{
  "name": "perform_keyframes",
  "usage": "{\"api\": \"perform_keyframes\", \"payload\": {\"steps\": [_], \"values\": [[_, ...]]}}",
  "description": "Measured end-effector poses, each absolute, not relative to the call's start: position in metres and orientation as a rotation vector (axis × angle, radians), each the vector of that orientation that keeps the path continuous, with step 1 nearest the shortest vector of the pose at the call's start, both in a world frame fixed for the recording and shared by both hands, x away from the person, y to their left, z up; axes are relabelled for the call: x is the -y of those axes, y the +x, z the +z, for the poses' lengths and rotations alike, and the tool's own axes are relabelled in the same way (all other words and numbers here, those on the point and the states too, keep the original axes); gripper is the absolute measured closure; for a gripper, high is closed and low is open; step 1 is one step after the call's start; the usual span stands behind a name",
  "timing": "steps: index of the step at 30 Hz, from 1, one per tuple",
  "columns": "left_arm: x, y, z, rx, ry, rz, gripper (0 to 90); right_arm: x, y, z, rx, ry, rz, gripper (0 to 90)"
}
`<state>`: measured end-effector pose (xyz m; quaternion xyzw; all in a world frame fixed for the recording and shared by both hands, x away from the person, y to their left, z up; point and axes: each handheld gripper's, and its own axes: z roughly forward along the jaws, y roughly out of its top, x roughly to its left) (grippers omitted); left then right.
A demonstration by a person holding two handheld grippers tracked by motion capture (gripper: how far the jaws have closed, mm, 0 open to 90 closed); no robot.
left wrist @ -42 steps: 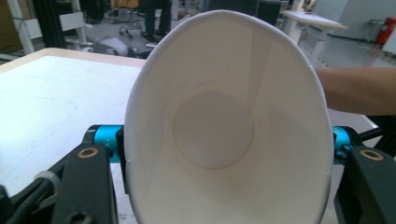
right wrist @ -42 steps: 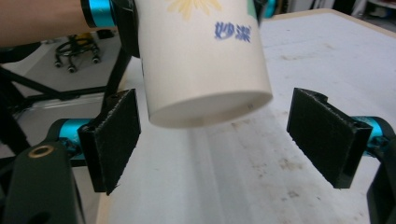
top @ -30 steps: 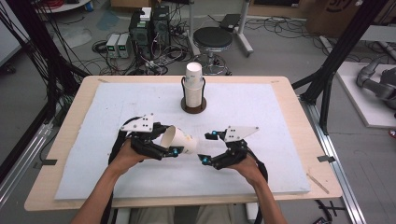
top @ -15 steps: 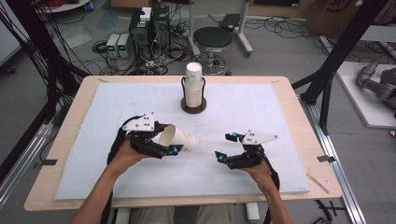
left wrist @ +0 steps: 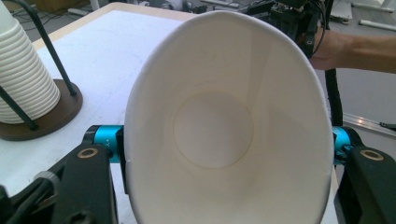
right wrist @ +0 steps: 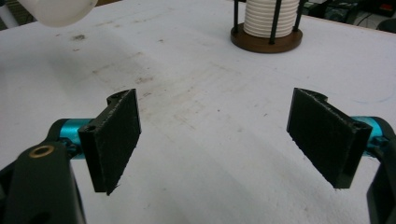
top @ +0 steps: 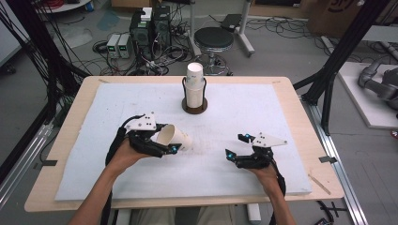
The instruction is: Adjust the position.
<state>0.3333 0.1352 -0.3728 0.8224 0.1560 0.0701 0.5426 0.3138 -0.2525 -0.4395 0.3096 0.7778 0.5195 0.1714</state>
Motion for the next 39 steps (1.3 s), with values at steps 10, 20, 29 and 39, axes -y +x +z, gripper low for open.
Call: {"api": "perform_keyframes", "payload": {"steps": [10,20,29,39], "values": [[-0.136,0.335,-0.375,-0.400,2.008,0.189,34.8,0.257,0.314,-0.448,-2.175,0.913,1.469,17.9],[-0.136,0.339,-0.373,-0.418,2.089,0.224,34.8,0.256,0.314,-0.450,-2.174,0.918,1.461,17.9],[-0.137,0.346,-0.367,-0.427,2.188,0.229,34.7,0.256,0.315,-0.450,-2.179,0.912,1.463,17.9],[-0.137,0.352,-0.364,-0.435,2.268,0.223,34.7,0.256,0.315,-0.450,-2.185,0.907,1.455,18.0]]}}
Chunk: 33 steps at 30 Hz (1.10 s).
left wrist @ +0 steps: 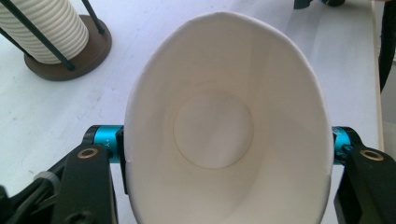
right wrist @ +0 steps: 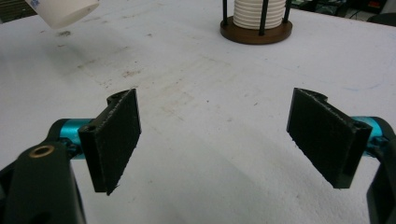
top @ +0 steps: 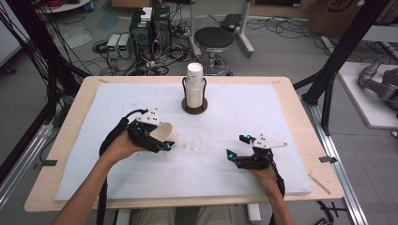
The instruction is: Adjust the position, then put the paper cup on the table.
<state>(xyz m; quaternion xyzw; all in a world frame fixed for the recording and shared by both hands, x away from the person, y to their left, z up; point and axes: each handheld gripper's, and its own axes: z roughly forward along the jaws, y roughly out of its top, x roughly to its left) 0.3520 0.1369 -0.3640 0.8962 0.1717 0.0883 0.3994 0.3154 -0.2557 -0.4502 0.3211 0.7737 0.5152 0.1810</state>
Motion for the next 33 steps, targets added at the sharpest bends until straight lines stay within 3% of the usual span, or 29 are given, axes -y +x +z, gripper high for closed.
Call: {"api": "perform_keyframes", "payload": {"steps": [33], "values": [[-0.1304,0.3551,-0.3716,-0.427,2.344,0.233,34.8,0.2552,0.3150,-0.4503,-2.195,0.911,1.455,18.0]]}}
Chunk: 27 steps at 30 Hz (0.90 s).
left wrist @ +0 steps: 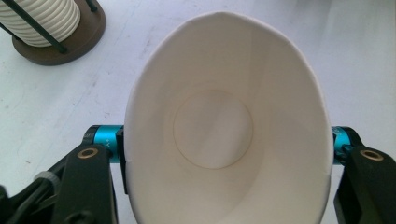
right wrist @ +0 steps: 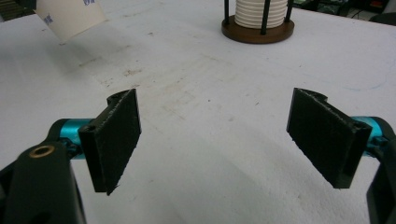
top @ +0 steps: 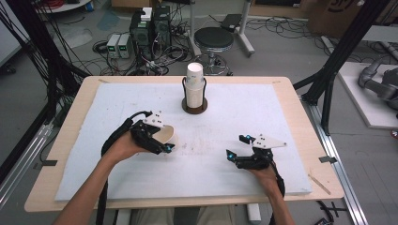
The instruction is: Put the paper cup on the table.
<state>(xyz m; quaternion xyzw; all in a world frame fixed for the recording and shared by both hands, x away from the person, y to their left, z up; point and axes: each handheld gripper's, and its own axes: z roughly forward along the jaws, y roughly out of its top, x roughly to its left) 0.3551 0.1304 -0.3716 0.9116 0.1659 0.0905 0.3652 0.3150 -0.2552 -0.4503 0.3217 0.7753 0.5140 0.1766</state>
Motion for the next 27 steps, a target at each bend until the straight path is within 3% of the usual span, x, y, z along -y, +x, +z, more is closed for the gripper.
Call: {"api": "perform_keyframes", "payload": {"steps": [27], "values": [[-0.101,0.372,-0.379,-0.409,2.462,0.195,34.8,0.255,0.316,-0.450,-2.200,0.908,1.451,18.0]]}}
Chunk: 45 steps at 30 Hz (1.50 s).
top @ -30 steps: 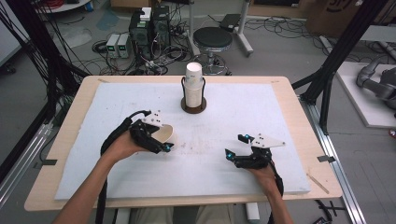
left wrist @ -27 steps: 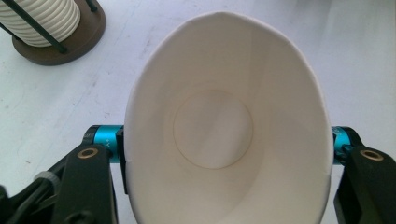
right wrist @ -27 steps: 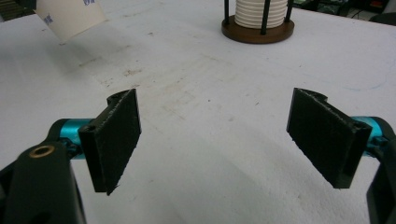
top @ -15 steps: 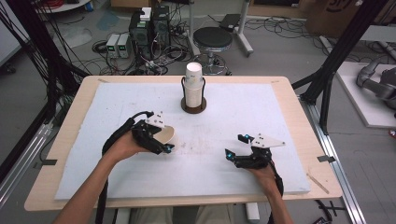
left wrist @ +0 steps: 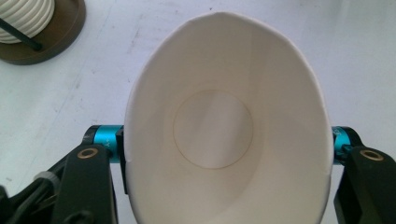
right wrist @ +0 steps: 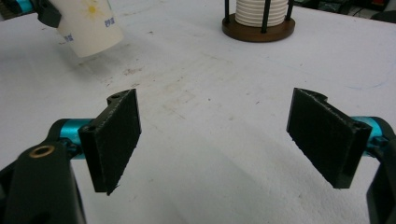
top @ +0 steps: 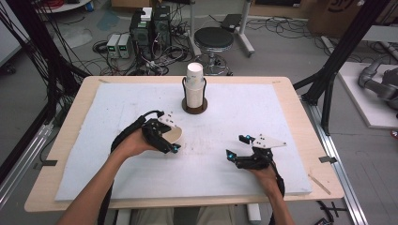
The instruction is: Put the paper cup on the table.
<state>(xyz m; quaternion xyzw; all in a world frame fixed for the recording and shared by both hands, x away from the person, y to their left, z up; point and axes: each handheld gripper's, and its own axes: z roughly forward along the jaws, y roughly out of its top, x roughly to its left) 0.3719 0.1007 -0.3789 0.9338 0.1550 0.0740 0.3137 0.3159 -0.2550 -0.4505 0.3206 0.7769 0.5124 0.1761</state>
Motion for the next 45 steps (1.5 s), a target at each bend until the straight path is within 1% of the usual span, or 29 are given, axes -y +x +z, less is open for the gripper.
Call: {"api": "perform_keyframes", "payload": {"steps": [21,32,41,42,44,45], "values": [[-0.067,0.391,-0.393,-0.399,2.592,0.147,34.7,0.255,0.316,-0.451,-2.199,0.903,1.457,18.0],[-0.058,0.392,-0.396,-0.391,2.596,0.161,33.1,0.256,0.316,-0.451,-2.195,0.904,1.460,18.0],[-0.057,0.393,-0.399,-0.420,2.584,0.182,26.8,0.256,0.316,-0.451,-2.191,0.900,1.463,18.0],[-0.058,0.393,-0.400,-0.429,2.582,0.191,25.2,0.256,0.316,-0.451,-2.191,0.903,1.462,18.0],[-0.059,0.393,-0.403,-0.435,2.566,0.195,16.9,0.256,0.315,-0.451,-2.192,0.906,1.463,18.0],[-0.059,0.393,-0.404,-0.435,2.561,0.192,15.6,0.256,0.315,-0.451,-2.194,0.911,1.464,18.0]]}}
